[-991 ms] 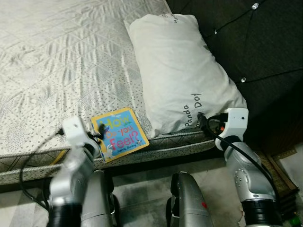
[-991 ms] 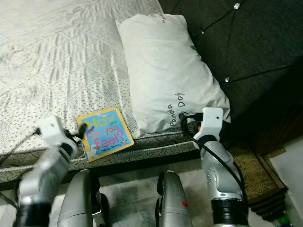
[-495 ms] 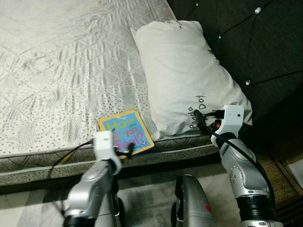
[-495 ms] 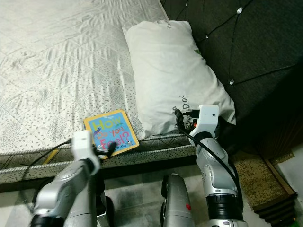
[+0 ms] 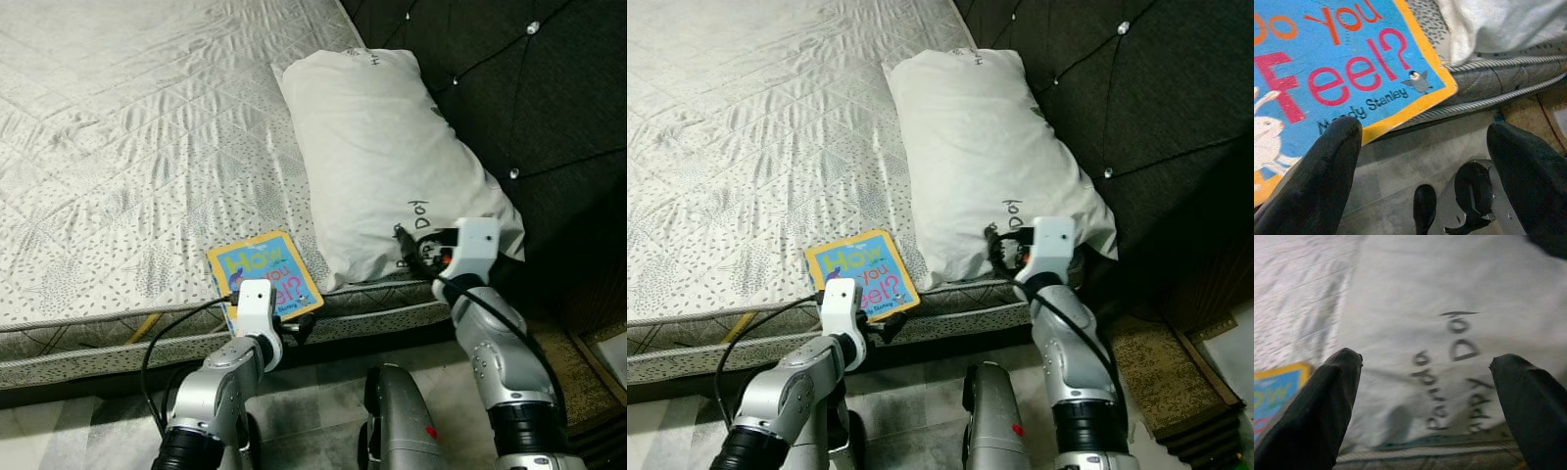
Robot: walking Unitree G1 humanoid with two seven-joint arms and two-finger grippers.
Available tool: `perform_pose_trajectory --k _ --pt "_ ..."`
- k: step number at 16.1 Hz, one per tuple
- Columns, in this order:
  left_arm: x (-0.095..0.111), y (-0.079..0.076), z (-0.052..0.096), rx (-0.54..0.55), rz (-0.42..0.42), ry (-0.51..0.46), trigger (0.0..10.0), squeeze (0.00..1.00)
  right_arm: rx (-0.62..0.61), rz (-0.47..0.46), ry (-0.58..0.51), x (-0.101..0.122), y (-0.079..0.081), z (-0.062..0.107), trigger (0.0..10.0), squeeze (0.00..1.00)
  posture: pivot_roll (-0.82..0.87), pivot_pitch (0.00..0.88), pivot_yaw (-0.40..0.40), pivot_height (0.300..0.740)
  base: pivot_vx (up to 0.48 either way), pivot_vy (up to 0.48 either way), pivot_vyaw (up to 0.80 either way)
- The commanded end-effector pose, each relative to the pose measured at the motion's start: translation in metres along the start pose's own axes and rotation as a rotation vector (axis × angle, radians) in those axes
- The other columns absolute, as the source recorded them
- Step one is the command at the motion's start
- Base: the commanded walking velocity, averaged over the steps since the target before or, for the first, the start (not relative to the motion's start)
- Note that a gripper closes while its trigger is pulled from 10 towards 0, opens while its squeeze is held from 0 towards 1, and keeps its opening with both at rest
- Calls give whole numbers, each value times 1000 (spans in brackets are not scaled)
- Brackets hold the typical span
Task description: Clean up the room
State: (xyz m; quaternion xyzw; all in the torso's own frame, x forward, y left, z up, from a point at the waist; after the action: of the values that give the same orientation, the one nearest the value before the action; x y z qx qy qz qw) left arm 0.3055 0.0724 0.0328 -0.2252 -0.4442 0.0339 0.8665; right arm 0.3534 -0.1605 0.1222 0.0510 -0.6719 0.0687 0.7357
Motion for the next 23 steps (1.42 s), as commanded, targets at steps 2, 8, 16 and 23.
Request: perform_pose_trajectory --k 2,8,16,23 --pt "-13 9 3 42 56 34 10000 976 14 3 7 -2 3 3 10000 0 -73 141 -25 585 0 0 0" --pt "-22 -10 -5 -35 33 100 10000 263 34 8 2 0 7 2 10000 0 -76 146 -29 585 0 0 0" --pt "-37 -1 -3 21 243 155 10000 0 38 9 -1 1 8 2 10000 0 -80 155 -27 585 0 0 0" --pt "-6 54 9 178 287 34 10000 0 30 13 10 -1 6 2 10000 0 -70 158 -33 585 0 0 0"
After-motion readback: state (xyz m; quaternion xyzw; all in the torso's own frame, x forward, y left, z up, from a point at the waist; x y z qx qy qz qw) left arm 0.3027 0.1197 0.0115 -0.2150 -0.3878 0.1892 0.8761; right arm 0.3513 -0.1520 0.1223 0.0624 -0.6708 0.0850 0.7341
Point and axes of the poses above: a point about 5 cm out from each wrist's last joint towards the gripper, its own z axis pointing back from the gripper into the wrist, its own x axis along the axis of the wrist's last joint, y = z × x, the point moved 3 cm from there along -z, pointing out of the wrist towards the gripper, and after that the axes turned 6 degrees about z, right-handed, at the moved point
